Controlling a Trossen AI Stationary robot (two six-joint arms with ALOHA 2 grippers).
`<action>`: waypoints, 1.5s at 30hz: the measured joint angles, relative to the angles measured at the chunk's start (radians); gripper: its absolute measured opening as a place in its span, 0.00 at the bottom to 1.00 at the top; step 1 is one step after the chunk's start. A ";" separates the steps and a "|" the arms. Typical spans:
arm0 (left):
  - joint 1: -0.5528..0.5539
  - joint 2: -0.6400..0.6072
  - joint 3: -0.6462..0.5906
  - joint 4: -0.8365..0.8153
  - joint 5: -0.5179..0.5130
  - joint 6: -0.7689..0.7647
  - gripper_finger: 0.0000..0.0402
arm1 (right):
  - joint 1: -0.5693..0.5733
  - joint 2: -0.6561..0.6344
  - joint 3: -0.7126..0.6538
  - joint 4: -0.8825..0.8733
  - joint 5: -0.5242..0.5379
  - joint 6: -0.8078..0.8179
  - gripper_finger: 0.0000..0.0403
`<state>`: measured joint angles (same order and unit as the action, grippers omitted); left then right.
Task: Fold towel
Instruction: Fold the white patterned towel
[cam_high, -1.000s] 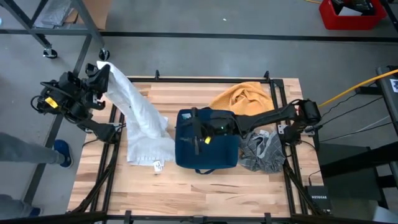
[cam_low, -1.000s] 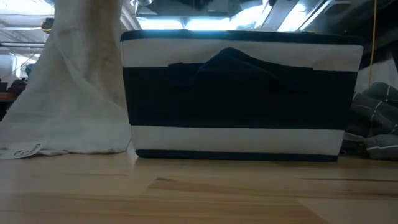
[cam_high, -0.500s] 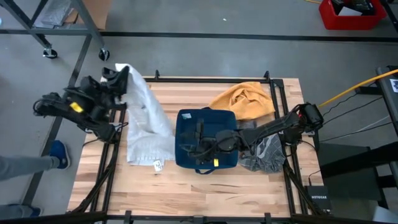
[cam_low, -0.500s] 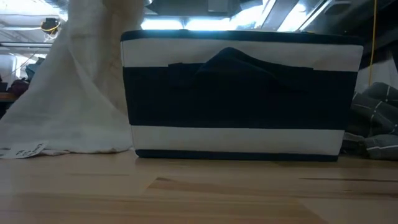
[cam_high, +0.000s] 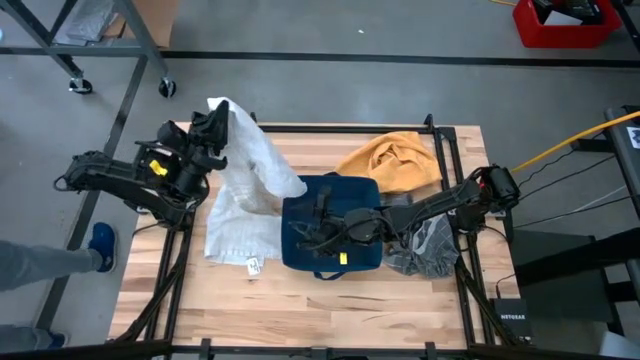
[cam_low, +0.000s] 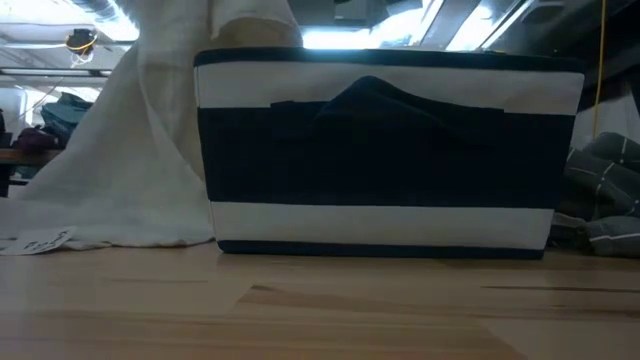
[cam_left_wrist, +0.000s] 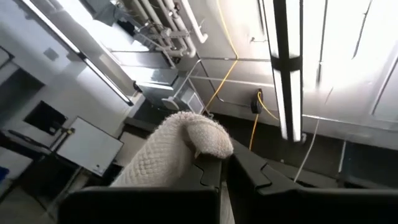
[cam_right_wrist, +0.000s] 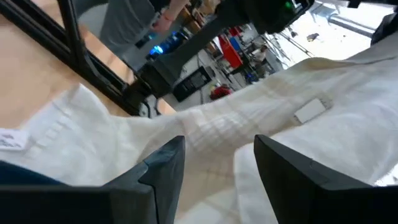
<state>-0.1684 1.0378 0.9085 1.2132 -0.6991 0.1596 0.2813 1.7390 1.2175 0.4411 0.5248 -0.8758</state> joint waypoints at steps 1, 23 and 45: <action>-0.001 0.000 0.000 0.000 0.000 -0.018 0.00 | 0.000 0.000 0.000 0.002 0.026 -0.024 0.50; -0.001 0.000 0.000 0.004 0.016 -0.136 0.00 | -0.032 0.054 0.000 0.011 0.071 -0.128 0.50; -0.001 -0.001 0.000 -0.001 0.021 -0.134 0.00 | -0.040 0.174 0.000 0.349 0.268 -0.581 0.50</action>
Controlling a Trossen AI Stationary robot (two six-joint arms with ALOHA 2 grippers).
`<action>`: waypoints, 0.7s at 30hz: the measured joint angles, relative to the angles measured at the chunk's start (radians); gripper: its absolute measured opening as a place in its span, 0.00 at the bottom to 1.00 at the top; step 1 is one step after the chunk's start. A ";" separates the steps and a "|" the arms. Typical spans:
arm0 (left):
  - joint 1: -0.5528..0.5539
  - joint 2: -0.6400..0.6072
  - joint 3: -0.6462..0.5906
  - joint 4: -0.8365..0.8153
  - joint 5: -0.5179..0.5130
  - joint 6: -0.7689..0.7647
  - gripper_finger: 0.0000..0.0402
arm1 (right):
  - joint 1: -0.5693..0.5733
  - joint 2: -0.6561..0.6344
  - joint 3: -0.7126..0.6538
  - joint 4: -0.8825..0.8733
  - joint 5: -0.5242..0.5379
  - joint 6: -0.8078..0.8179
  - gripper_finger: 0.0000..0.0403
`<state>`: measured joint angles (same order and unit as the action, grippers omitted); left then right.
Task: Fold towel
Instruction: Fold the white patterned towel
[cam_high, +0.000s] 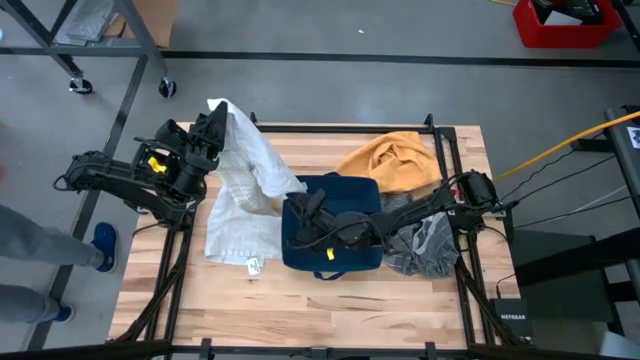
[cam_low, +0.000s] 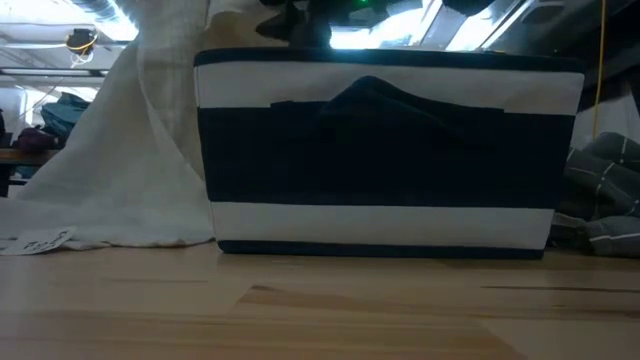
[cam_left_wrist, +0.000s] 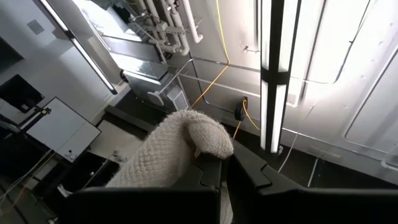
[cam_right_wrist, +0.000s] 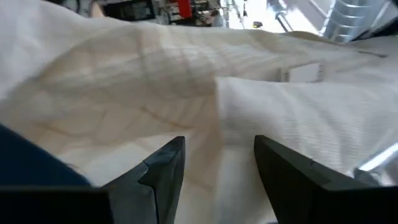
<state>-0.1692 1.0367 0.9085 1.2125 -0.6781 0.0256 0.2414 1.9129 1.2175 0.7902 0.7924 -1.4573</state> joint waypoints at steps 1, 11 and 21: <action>0.000 0.000 0.000 0.000 0.000 -0.002 0.00 | -0.004 0.000 0.000 0.017 0.007 -0.014 0.50; -0.001 0.000 0.000 0.000 0.043 -0.063 0.00 | -0.063 0.000 0.001 0.050 0.029 -0.022 0.50; -0.001 0.000 0.000 0.003 0.043 -0.109 0.00 | -0.015 0.000 0.001 0.084 0.029 -0.087 0.50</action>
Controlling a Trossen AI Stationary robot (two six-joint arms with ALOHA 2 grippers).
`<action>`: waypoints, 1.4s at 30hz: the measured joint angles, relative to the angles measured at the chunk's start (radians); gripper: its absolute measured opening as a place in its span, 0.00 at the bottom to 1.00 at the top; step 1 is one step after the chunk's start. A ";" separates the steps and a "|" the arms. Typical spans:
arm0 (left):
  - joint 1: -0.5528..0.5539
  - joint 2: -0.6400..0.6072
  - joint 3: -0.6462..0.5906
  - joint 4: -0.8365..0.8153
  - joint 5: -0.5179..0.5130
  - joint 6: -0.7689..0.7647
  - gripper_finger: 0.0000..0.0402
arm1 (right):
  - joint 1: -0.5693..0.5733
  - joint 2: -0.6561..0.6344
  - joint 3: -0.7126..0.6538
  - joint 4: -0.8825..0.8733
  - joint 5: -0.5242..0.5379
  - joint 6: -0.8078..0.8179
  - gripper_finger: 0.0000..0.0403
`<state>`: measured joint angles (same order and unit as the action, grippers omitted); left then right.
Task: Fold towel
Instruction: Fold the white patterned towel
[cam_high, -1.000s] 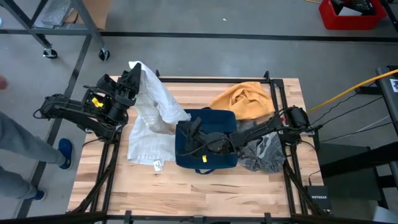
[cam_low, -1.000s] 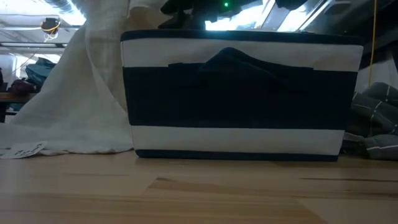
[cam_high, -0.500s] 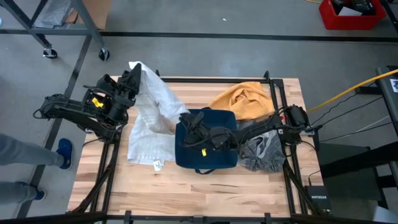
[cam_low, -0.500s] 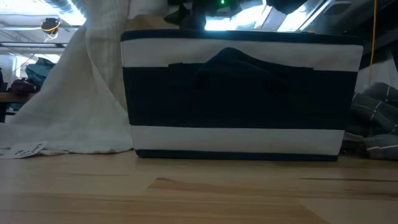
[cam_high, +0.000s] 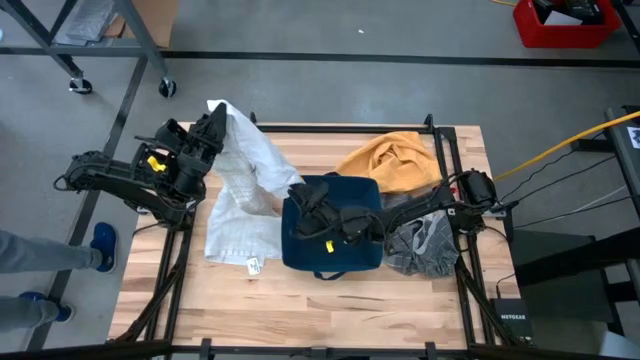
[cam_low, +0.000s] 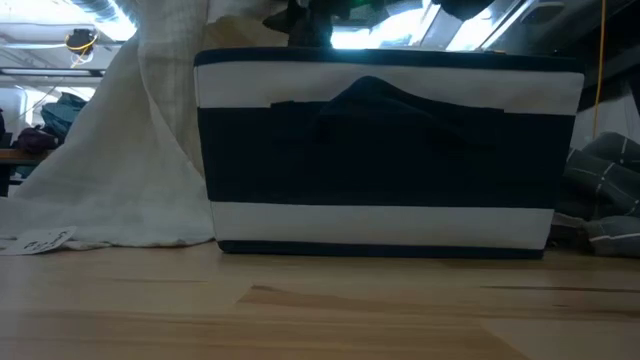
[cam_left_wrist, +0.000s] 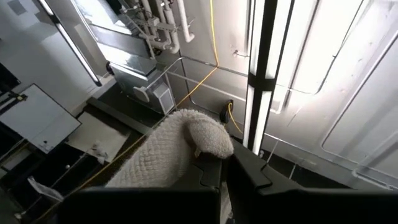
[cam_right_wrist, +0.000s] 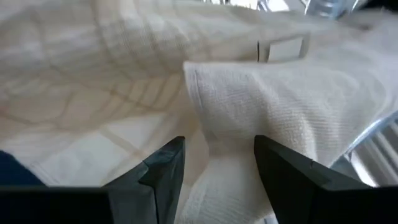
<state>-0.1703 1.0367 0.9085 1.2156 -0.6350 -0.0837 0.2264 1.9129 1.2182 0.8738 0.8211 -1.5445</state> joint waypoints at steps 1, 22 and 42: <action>0.000 0.000 0.000 0.000 0.000 -0.011 0.00 | 0.000 0.000 0.000 0.001 -0.001 -0.014 0.50; -0.007 0.000 0.000 -0.056 0.031 -0.093 0.00 | -0.032 0.000 0.000 0.260 0.156 -0.202 0.16; -0.009 0.000 0.000 -0.136 0.033 -0.024 0.00 | -0.011 -0.049 0.000 0.315 0.406 -0.271 0.01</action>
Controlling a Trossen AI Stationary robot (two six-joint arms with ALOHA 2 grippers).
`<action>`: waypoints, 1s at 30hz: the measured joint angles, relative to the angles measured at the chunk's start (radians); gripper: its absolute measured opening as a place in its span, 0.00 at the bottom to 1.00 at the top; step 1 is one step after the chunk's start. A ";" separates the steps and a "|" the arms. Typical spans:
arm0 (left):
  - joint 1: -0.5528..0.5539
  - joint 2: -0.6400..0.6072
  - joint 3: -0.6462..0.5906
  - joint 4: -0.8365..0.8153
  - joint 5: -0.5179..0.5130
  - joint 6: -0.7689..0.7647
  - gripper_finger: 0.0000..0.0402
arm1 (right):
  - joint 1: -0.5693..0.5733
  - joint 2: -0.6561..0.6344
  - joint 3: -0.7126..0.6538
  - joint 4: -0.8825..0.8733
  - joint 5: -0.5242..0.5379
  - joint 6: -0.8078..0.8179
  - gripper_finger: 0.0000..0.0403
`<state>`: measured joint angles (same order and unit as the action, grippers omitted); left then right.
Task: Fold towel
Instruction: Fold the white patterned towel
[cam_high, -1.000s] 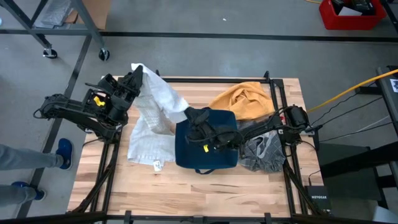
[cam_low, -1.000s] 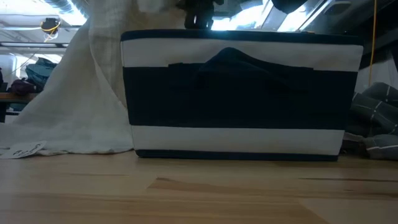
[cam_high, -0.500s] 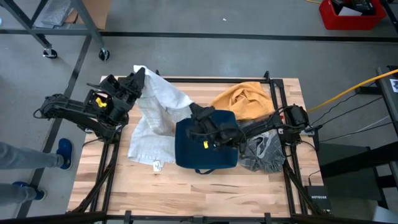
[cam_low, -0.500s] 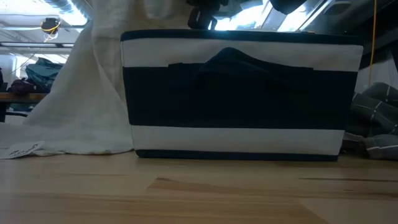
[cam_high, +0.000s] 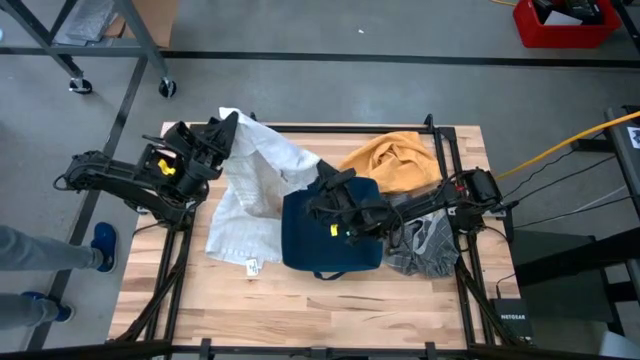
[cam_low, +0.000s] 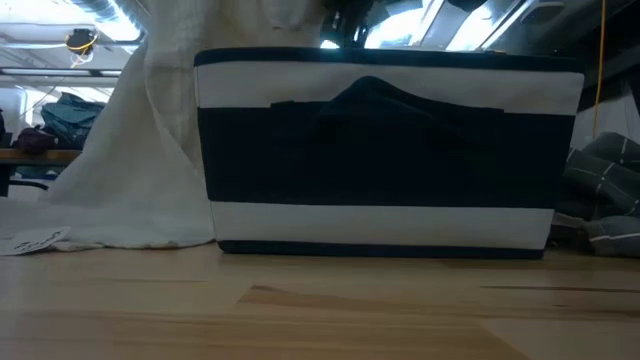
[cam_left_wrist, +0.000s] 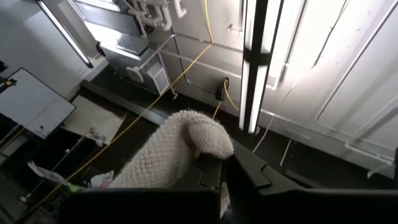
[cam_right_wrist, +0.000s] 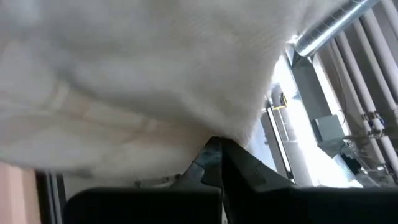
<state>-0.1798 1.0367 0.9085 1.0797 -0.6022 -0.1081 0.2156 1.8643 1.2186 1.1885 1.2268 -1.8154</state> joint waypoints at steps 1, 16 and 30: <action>-0.004 0.000 0.000 -0.008 0.000 -0.005 0.00 | -0.002 -0.010 0.000 0.000 0.001 0.001 0.01; -0.068 -0.001 0.000 -0.069 0.000 0.095 0.00 | -0.033 -0.089 0.000 -0.011 0.019 0.107 0.05; -0.068 -0.001 0.000 -0.042 0.000 0.308 0.00 | 0.046 -0.089 0.000 -0.018 -0.028 0.648 0.33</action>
<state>-0.2481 1.0359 0.9085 1.0380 -0.6025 0.1995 0.2615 1.7752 1.2186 1.1709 1.1985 -1.1679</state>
